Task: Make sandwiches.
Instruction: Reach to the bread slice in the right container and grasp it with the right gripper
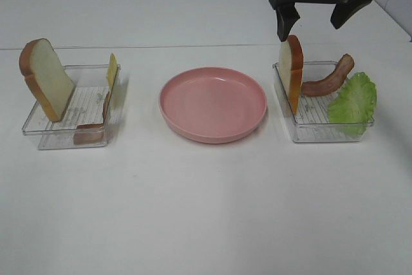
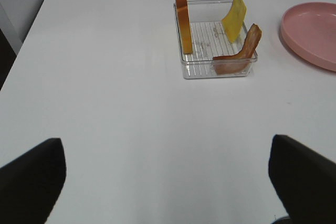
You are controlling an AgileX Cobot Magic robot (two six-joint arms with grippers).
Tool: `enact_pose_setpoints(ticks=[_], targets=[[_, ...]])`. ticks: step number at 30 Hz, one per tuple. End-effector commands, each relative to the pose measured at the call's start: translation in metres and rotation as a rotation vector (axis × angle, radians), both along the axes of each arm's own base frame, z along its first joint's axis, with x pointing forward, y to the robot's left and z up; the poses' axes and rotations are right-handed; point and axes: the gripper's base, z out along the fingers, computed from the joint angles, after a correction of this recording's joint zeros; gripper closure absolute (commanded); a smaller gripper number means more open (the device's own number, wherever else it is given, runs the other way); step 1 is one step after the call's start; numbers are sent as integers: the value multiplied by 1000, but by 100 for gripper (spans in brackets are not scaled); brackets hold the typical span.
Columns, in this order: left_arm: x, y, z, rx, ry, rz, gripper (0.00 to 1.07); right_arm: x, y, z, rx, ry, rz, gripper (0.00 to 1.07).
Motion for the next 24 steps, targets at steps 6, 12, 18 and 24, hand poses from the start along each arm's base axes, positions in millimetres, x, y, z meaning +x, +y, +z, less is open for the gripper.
enact_pose_setpoints(ticks=[6, 12, 18, 24], targets=[[-1, 0, 0, -2, -8, 3, 9, 12, 7, -35, 14, 51, -17, 13], [-1, 0, 0, -2, -8, 3, 9, 18, 9, -55, 22, 72, -28, 13], [-1, 0, 0, -2, -8, 3, 9, 21, 11, -61, 37, 67, -39, 23], [-1, 0, 0, -2, -8, 3, 9, 23, 12, -72, 39, 88, -74, 48]])
